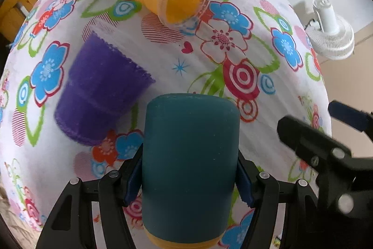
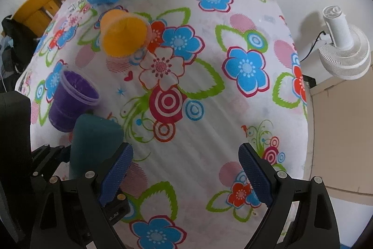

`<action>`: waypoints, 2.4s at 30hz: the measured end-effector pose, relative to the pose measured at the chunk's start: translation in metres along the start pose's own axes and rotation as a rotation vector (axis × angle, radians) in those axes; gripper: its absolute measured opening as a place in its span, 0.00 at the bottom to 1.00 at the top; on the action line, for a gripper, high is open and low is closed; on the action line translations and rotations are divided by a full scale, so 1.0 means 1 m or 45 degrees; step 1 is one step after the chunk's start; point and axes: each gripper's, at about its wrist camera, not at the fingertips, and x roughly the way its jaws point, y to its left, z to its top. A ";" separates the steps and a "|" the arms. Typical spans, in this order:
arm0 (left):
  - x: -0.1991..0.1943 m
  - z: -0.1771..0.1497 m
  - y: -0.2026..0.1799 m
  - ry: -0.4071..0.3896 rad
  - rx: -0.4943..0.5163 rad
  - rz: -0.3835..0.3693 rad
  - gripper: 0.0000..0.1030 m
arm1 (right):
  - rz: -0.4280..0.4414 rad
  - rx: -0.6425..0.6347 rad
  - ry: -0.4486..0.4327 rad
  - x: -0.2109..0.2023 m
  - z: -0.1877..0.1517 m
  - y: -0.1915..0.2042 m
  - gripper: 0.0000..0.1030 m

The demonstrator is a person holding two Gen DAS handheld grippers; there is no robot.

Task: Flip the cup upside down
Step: 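Lift the teal cup with the left gripper while the right gripper approaches it, then close the right gripper on the teal cup while the left gripper releases it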

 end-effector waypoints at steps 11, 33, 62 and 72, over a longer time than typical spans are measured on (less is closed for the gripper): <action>-0.007 0.005 0.000 -0.009 -0.046 -0.031 0.83 | 0.006 0.009 -0.003 0.003 0.007 -0.002 0.91; -0.088 0.008 0.022 -0.088 0.478 0.156 0.97 | 0.132 0.273 -0.073 -0.036 -0.009 0.049 0.91; -0.030 0.025 0.074 0.115 0.517 0.203 0.97 | 0.070 0.349 0.187 0.066 0.011 0.085 0.67; -0.052 0.012 0.073 0.085 0.504 0.207 0.97 | 0.078 0.316 0.095 0.035 0.001 0.092 0.67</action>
